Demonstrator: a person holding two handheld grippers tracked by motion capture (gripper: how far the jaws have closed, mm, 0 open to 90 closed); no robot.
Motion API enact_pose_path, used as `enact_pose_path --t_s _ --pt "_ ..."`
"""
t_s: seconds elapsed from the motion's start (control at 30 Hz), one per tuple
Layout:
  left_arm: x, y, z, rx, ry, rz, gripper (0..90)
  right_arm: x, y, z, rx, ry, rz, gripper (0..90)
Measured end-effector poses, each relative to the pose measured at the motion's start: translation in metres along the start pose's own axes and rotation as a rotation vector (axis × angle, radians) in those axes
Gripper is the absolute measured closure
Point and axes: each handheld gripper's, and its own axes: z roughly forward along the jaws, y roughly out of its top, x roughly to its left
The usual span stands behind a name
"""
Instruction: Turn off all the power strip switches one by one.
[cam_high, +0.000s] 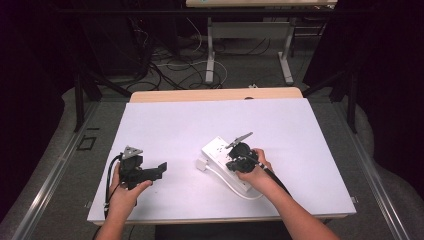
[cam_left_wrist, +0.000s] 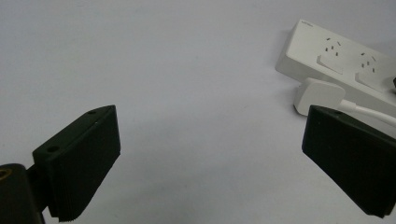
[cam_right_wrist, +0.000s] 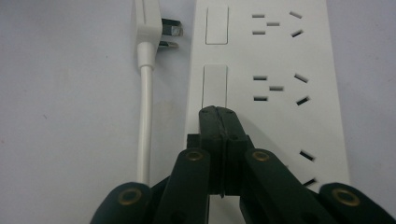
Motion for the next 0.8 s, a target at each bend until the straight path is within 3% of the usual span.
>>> enact_pose_path --t_s 0.5,0.57,0.7,0.8 --pt "0.0010 0.0000 -0.0004 -0.001 0.002 0.003 4.4 0.0001 -0.0005 0.0001 -0.006 -0.003 0.002 90.0" --pt "0.0009 0.0000 -0.0003 -0.001 0.003 0.004 4.4 0.0019 -0.0006 0.0002 -0.002 -0.004 0.033 90.0" --pt "0.0012 -0.0001 -0.0002 -0.002 0.002 0.002 4.5 0.0005 -0.0006 0.0012 -0.019 -0.005 0.021 90.0" --pt "0.0012 0.0000 -0.0006 0.000 0.002 0.001 4.5 0.0010 -0.0001 -0.0001 0.000 -0.003 0.030 90.0"
